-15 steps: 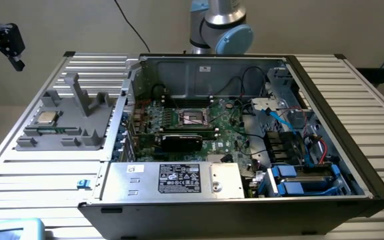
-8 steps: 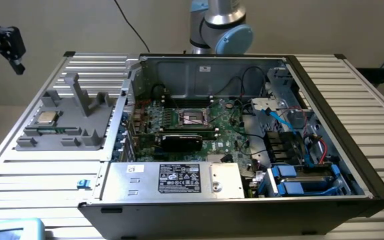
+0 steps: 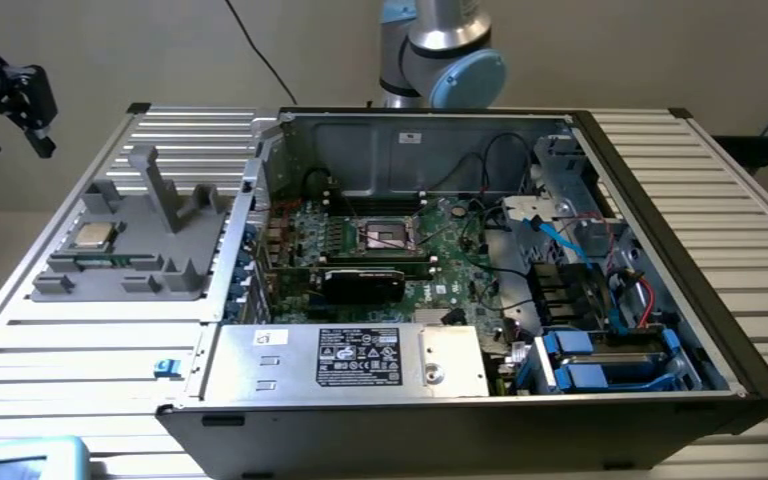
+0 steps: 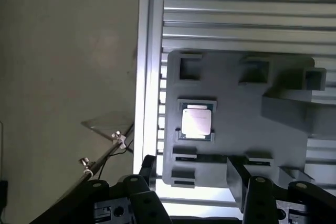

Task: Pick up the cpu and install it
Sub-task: 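Pick up the cpu and move it towards the insertion slot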

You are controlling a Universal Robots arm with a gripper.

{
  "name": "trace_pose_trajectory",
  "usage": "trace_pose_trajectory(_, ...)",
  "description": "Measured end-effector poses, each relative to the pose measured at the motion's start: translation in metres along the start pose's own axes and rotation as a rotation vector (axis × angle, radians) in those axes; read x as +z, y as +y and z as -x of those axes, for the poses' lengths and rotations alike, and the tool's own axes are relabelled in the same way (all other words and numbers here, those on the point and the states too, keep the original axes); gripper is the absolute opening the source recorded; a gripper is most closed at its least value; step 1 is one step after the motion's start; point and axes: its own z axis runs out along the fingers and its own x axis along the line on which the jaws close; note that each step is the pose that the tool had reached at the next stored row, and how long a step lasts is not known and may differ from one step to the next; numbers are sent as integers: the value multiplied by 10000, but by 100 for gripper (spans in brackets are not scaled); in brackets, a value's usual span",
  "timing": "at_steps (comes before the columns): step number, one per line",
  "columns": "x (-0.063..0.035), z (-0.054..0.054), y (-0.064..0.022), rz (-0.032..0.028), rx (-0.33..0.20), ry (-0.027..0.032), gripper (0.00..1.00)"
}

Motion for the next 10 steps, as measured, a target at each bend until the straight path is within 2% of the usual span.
trace_pose_trajectory(5,80,9,-1,183,1,-7,65)
trace_pose_trajectory(6,98,10,-2,204,0,-7,65)
trace_pose_trajectory(10,171,11,-3,210,1,-10,65)
